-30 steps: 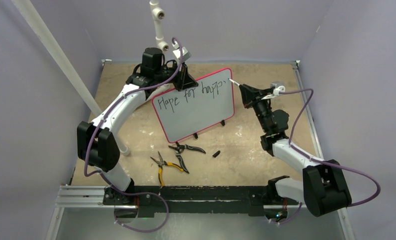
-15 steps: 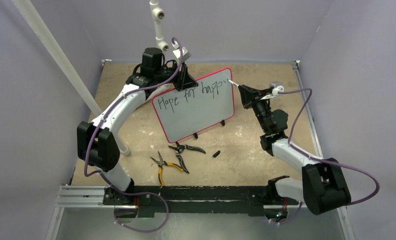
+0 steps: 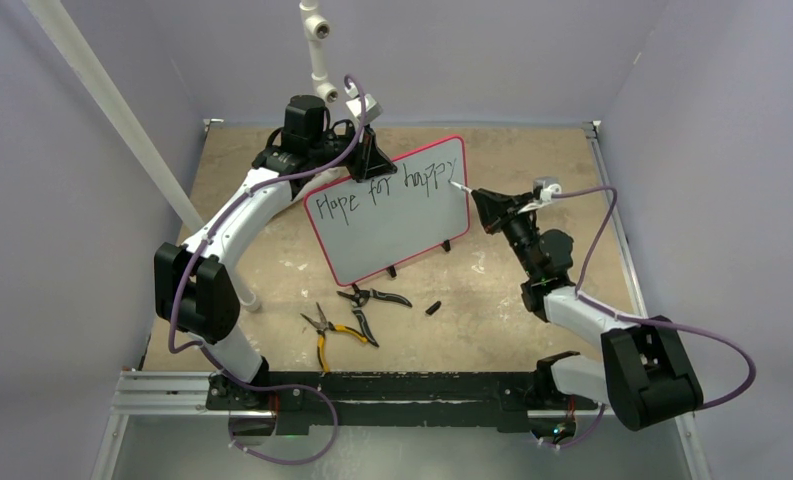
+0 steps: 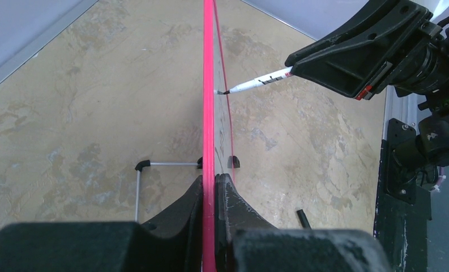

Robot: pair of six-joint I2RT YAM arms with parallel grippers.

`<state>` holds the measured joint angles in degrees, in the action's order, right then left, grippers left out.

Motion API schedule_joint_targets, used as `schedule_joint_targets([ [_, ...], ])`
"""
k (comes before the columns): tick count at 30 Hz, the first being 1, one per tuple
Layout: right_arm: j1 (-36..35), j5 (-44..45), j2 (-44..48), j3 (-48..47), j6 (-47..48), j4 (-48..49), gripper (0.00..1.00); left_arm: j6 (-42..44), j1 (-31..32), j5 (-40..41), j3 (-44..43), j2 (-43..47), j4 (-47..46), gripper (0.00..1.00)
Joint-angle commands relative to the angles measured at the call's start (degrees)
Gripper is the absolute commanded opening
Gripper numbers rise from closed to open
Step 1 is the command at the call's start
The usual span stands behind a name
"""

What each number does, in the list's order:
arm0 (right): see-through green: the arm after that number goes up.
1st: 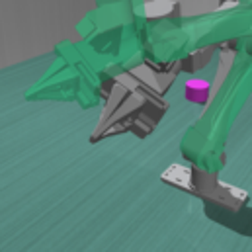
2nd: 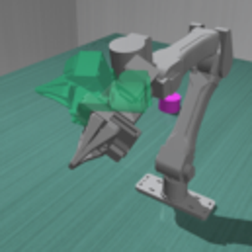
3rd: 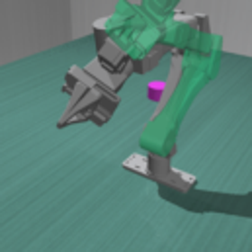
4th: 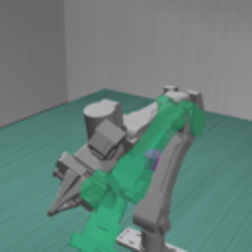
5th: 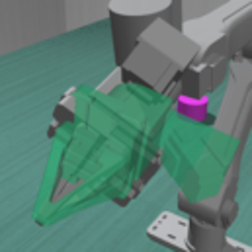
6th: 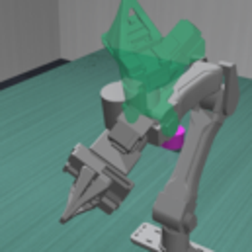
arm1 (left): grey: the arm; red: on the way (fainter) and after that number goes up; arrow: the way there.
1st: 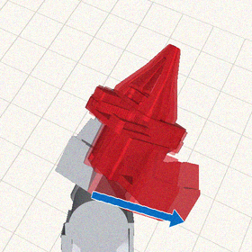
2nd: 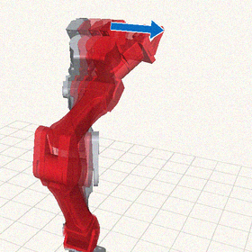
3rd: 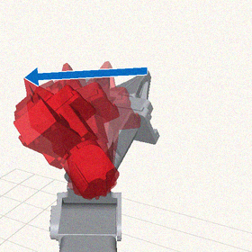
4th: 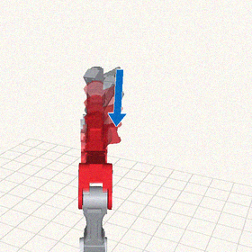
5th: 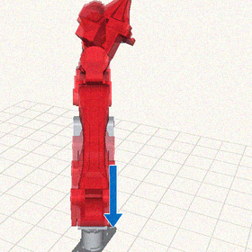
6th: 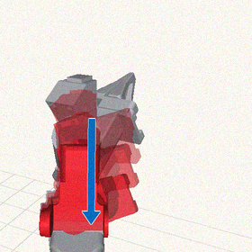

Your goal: Write a sentence on the whiteboard

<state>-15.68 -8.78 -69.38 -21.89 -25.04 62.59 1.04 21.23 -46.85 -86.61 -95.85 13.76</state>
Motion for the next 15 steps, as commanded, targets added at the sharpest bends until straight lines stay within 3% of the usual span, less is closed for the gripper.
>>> schedule_joint_targets([
  [1,0.3,-1.4,2.7,0.6,0.2,1.1,0.0,0.2,1.2,-2.0,2.2,-0.3,0.5,0.0],
  [9,0.3,-1.3,13.7,0.7,2.9,-4.2,0.0,-4.4,1.2,-0.3,1.8,0.7,-3.9,0.03],
  [15,0.3,-3.3,19.3,1.3,4.2,-8.6,0.0,-8.2,1.2,4.5,0.9,2.7,-8.2,0.5],
])
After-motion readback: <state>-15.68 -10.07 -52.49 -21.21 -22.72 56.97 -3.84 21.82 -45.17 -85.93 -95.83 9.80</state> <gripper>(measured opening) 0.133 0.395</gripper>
